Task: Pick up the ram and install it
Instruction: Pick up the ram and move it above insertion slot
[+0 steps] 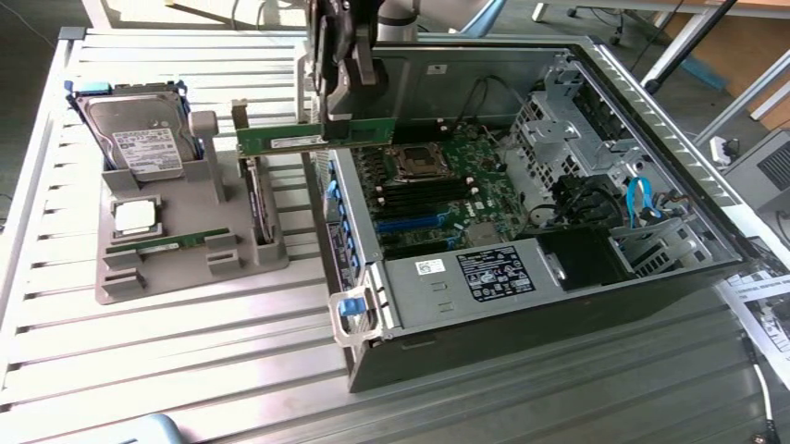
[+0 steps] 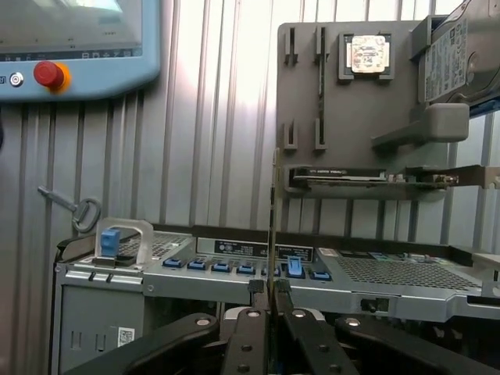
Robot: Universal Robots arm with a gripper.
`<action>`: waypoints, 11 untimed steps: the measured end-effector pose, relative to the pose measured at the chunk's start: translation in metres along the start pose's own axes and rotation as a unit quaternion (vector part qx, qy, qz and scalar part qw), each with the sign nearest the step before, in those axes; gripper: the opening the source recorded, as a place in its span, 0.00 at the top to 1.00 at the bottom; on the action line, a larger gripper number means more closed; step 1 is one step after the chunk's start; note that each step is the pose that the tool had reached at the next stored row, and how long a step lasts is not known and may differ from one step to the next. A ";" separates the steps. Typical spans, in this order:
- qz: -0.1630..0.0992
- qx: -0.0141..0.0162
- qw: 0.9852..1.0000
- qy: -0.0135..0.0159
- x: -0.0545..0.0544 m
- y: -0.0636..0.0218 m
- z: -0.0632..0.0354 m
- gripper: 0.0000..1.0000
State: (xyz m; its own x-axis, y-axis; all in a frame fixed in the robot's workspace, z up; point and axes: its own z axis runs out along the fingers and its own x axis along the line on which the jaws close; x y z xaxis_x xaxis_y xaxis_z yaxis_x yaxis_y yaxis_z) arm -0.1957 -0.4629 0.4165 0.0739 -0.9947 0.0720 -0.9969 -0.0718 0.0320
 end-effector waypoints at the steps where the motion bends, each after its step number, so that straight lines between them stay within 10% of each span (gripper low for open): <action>1: 0.000 0.000 1.000 0.000 0.000 -0.0011 0.0000 0.86; 11: 0.000 0.000 1.000 0.003 0.001 -0.0161 -0.0004 0.86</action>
State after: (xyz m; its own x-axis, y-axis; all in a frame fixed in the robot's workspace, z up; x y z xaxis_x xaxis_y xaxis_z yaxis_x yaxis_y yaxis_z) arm -0.1795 -0.4629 0.4164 0.0739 -0.9942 0.0785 -0.9969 -0.0715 0.0324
